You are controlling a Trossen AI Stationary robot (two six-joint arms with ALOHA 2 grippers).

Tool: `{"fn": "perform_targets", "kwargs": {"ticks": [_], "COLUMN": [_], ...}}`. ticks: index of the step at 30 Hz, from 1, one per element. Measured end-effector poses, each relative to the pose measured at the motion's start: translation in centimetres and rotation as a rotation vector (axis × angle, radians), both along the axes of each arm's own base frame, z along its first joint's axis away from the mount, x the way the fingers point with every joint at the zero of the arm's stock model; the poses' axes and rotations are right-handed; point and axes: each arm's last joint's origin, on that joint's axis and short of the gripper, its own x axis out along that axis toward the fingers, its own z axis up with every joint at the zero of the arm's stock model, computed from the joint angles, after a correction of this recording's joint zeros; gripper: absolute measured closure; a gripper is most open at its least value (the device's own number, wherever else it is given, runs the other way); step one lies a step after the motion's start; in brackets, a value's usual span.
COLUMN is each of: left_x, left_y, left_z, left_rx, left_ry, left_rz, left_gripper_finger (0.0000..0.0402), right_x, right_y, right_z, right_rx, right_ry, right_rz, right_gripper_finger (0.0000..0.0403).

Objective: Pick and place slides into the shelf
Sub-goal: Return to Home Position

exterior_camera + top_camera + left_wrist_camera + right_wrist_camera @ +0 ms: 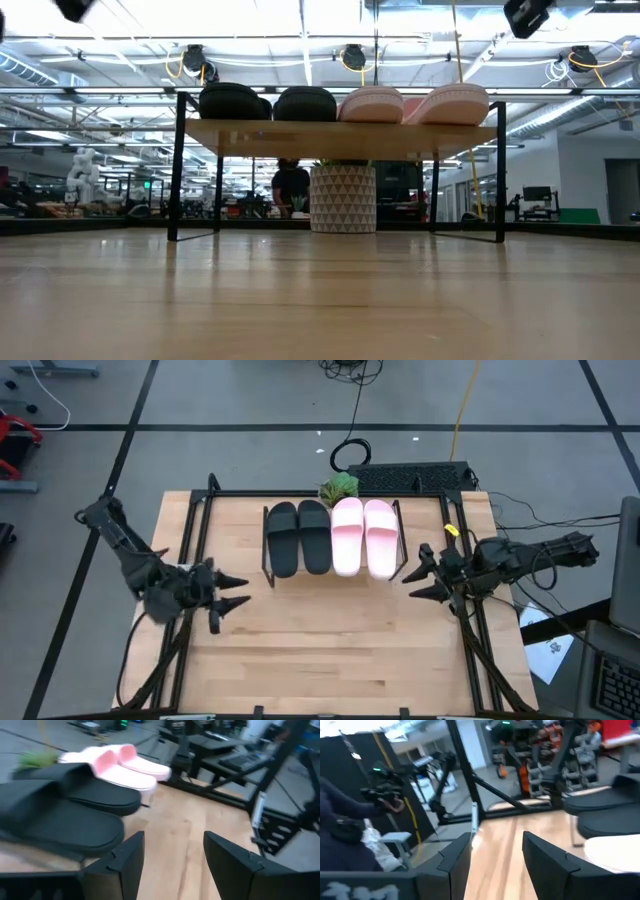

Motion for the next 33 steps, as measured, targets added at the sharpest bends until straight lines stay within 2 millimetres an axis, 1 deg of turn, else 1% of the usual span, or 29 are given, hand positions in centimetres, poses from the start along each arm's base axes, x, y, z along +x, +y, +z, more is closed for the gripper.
{"fn": "perform_targets", "kwargs": {"ticks": [3, 8, 12, 15, 20, 24, 26, 30, 33], "left_x": [0.8, 1.7, 1.1, 0.0, -2.8, -4.6, -5.2, -5.7, -5.5], "left_y": [1.4, 4.1, 5.8, 6.8, 7.3, 7.5, 7.7, 7.9, 7.5], "left_z": [-0.7, -1.4, -2.1, -2.7, -2.7, -3.3, -3.5, -4.0, -5.3], "left_rx": [0.02, 0.047, 0.043, 0.028, 0.012, 0.003, 0.016, 0.035, 0.027], "left_ry": [0.003, 0.033, 0.042, 0.015, -0.081, -0.076, -0.068, -0.074, -0.092], "left_rz": [-0.068, -0.073, -0.085, -0.068, -0.171, -0.207, -0.193, -0.09, -0.088], "left_gripper_finger": [0.0197, 0.0197, 0.0197, 0.0197, 0.0197, 0.0197, 0.0197, 0.0197, 0.0197], "right_x": [-0.4, -1.3, -2.1, -2.5, -3.1, -3.3, -3.3, -3.3, -3.2], "right_y": [0.0, -0.1, -0.3, -0.4, -0.5, -0.6, -0.6, -0.6, -0.6], "right_z": [-1.3, -2.8, -3.8, -4.6, -5.8, -6.8, -7.2, -8.0, -8.7], "right_rx": [0.025, 0.046, 0.032, 0.03, 0.044, 0.064, 0.077, 0.073, 0.05], "right_ry": [-0.079, -0.125, -0.154, -0.166, -0.185, -0.181, -0.179, -0.175, -0.169], "right_rz": [0.031, 0.05, 0.049, 0.048, 0.049, 0.047, 0.046, 0.025, 0.019], "right_gripper_finger": [0.0234, 0.0234, 0.0234, 0.0234, 0.0234, 0.0234, 0.0234, 0.0234, 0.0234]}}
